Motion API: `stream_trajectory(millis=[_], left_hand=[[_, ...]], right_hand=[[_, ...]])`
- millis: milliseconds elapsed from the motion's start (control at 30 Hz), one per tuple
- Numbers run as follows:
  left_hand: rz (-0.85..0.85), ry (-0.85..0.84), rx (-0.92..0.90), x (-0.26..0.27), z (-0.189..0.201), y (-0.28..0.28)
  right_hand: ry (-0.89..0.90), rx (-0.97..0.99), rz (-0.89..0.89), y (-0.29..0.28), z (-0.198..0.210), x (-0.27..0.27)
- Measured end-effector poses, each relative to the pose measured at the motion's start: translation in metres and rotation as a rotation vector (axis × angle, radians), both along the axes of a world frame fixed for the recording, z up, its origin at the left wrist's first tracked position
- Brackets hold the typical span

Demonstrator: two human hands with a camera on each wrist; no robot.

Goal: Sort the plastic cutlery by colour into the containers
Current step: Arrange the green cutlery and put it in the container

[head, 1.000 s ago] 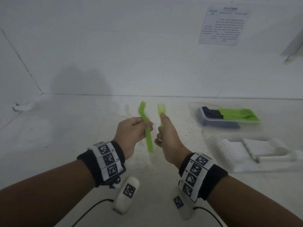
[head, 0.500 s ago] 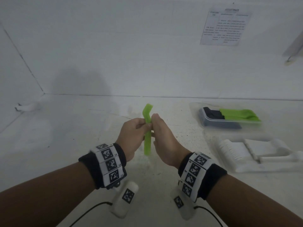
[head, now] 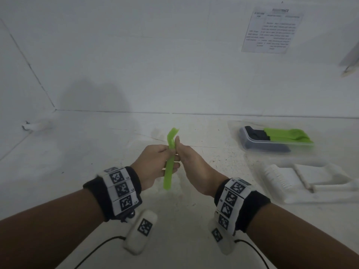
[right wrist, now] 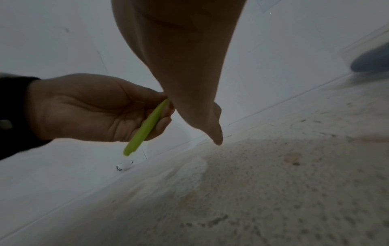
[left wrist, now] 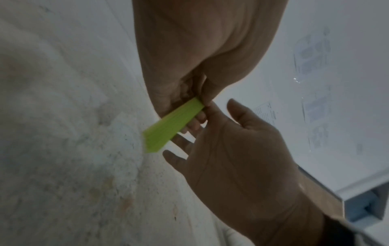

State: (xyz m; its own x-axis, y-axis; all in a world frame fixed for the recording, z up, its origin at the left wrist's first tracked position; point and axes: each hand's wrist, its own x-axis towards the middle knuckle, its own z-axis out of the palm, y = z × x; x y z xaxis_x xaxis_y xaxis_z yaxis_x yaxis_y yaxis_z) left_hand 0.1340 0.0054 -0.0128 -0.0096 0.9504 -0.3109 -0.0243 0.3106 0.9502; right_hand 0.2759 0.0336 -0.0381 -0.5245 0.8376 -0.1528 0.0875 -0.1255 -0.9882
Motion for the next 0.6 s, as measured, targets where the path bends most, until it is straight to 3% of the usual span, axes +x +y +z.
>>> stream_trajectory(millis=[133,267,333,467,533,600], left_hand=[[0.02,0.094,0.004,-0.005,-0.004,0.004],[-0.03,0.063,0.027,-0.014,-0.003,0.004],[-0.062,0.058,0.04,-0.018,-0.002,0.002],[-0.044,0.11,0.069,-0.021,-0.002,0.001],[-0.056,0.213,0.075,-0.023,-0.005,0.001],[-0.124,0.38,0.109,-0.03,-0.01,0.001]], right_hand=[[-0.227,0.18,-0.08,0.0,-0.004,-0.002],[-0.08,0.294,-0.201,-0.01,0.002,-0.011],[0.026,0.265,-0.204,-0.016,0.009,-0.014],[-0.01,0.093,-0.138,-0.01,0.0,-0.021],[-0.047,-0.009,-0.114,-0.007,-0.007,-0.024],[-0.075,0.019,-0.146,-0.004,-0.007,-0.024]])
